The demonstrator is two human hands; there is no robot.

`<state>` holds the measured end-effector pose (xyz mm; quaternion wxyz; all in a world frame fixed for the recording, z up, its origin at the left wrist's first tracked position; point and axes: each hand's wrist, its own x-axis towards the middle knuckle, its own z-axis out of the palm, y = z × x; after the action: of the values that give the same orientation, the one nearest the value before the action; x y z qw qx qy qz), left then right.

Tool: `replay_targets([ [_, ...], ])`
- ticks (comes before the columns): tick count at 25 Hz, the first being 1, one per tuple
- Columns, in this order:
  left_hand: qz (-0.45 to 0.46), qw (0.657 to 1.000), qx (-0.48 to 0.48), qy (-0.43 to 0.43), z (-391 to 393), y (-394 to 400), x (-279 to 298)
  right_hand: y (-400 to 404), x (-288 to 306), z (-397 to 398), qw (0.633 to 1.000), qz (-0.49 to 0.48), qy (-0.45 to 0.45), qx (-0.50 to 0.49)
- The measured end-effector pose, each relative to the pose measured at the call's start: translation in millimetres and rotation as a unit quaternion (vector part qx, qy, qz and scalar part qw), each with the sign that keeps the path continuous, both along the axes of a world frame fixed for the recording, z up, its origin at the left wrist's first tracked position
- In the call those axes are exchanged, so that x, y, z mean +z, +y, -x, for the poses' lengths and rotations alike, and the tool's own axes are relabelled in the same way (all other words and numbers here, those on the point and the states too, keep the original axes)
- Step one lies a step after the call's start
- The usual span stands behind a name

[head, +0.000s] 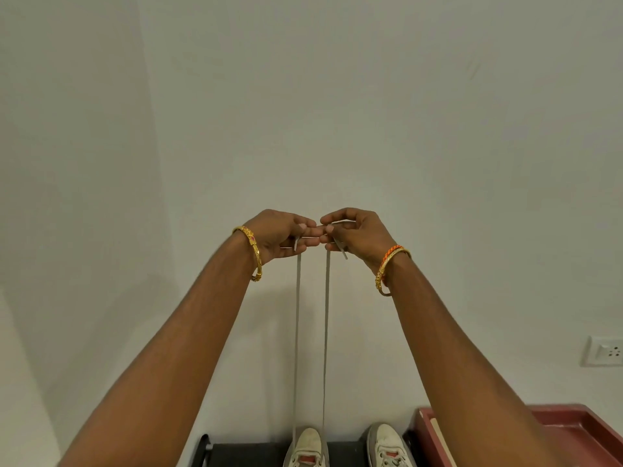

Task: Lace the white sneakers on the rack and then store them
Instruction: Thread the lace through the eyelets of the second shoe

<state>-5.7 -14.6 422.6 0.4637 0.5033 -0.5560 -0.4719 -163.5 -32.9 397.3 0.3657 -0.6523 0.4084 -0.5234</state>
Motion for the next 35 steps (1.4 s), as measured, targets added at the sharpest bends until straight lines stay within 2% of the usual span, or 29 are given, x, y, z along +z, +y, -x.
replay_targets([
  [3,-0.003,1.0,-0.007,-0.003,-3.0,0.8,3.5,1.4,8.0,-1.1,1.0,0.019,-0.011,0.0],
  [7,-0.011,0.998,0.001,0.06,-2.1,0.8,3.1,5.7,14.2,-7.2,0.999,0.016,-0.044,0.012],
  [9,-0.004,0.998,0.01,0.064,0.0,0.4,4.4,5.6,14.8,-9.3,0.999,0.019,-0.034,0.011],
  [12,0.012,1.0,0.011,0.008,-0.2,1.2,10.0,6.8,16.8,-7.2,0.999,0.0,-0.03,0.025],
  [16,0.044,0.996,0.008,-0.074,-2.2,2.8,19.8,9.8,19.4,-2.8,0.996,-0.014,-0.084,0.019],
  [19,0.08,0.991,0.018,-0.102,-0.7,2.8,25.3,8.7,23.1,-4.4,0.998,-0.003,-0.055,-0.019],
  [22,0.09,0.989,0.03,-0.118,-0.2,2.5,27.7,8.5,27.1,-5.2,0.997,-0.016,-0.08,-0.015],
  [28,0.02,0.999,0.039,-0.026,2.4,2.0,28.8,8.0,33.4,-9.6,0.988,-0.051,-0.143,-0.026],
  [31,-0.007,1.0,0.028,0.011,3.1,2.2,33.3,7.4,37.1,-9.6,0.989,-0.051,-0.134,-0.033],
  [35,-0.009,1.0,0.014,0.019,0.7,4.3,33.7,6.3,38.7,-7.8,0.994,-0.036,-0.1,-0.022],
])
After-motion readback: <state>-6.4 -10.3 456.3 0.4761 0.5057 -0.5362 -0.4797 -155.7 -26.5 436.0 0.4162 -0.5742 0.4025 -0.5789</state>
